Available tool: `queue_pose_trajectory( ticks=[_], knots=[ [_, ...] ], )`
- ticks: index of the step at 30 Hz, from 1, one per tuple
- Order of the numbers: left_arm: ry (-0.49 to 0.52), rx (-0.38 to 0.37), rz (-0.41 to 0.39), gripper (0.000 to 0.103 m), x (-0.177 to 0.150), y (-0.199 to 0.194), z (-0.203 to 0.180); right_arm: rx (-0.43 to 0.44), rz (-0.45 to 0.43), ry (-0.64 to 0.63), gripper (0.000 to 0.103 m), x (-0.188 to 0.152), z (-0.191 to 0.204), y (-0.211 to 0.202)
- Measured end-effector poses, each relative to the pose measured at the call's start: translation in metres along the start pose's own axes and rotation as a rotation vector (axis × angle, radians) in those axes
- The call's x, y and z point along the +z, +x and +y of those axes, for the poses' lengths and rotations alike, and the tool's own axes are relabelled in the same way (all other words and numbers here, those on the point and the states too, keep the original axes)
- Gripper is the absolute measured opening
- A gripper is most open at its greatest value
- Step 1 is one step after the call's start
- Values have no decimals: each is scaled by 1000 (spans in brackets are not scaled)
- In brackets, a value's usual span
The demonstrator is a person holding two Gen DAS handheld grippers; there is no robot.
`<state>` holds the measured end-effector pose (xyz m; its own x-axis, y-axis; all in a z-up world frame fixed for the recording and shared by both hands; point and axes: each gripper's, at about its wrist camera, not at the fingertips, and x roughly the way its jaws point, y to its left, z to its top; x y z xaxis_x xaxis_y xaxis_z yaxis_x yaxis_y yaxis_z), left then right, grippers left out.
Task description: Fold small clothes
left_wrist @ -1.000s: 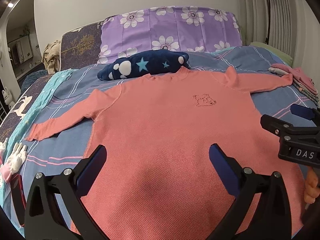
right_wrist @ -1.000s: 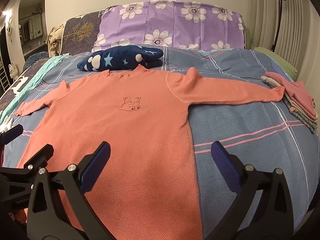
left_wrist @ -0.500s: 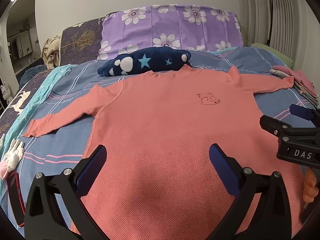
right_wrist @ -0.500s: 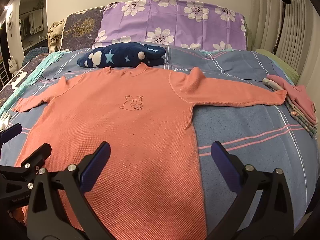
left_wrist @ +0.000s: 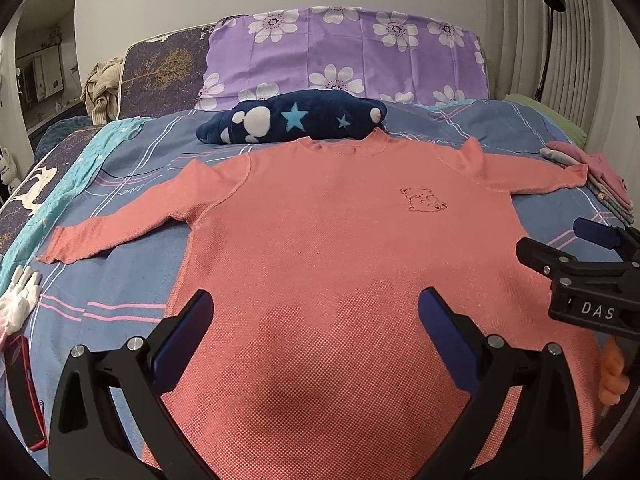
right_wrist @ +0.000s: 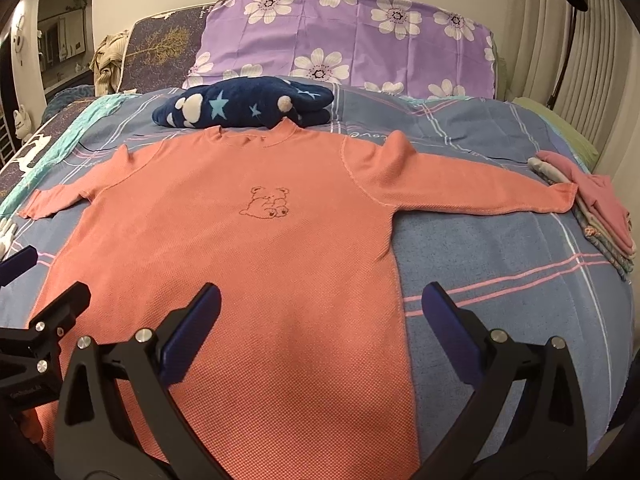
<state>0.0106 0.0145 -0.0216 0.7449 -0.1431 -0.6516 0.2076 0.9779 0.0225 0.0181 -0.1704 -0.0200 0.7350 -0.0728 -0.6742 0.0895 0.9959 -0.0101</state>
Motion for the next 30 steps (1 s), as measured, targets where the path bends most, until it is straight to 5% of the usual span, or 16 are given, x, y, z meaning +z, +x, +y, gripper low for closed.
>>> queue_pose_trajectory(
  ticks=[11, 15, 18, 22, 26, 30],
  knots=[
    [-10, -13, 16, 102, 3, 4, 8, -5, -1, -4, 101, 5, -1, 4],
    [-70, -108, 61, 102, 9, 8, 30, -6, 6, -8, 101, 7, -2, 8],
    [-214, -174, 90, 102, 14, 16, 73, -10, 6, -6, 101, 7, -5, 11],
    [-419, -51, 86, 102, 12, 36, 161, -7, -7, 8, 101, 8, -12, 14],
    [-643, 53, 117, 77, 5, 60, 257, -27, 1, 6, 101, 10, -17, 20],
    [-869, 87, 98, 66, -4, 75, 336, -44, 18, 13, 101, 13, -20, 28]
  ],
)
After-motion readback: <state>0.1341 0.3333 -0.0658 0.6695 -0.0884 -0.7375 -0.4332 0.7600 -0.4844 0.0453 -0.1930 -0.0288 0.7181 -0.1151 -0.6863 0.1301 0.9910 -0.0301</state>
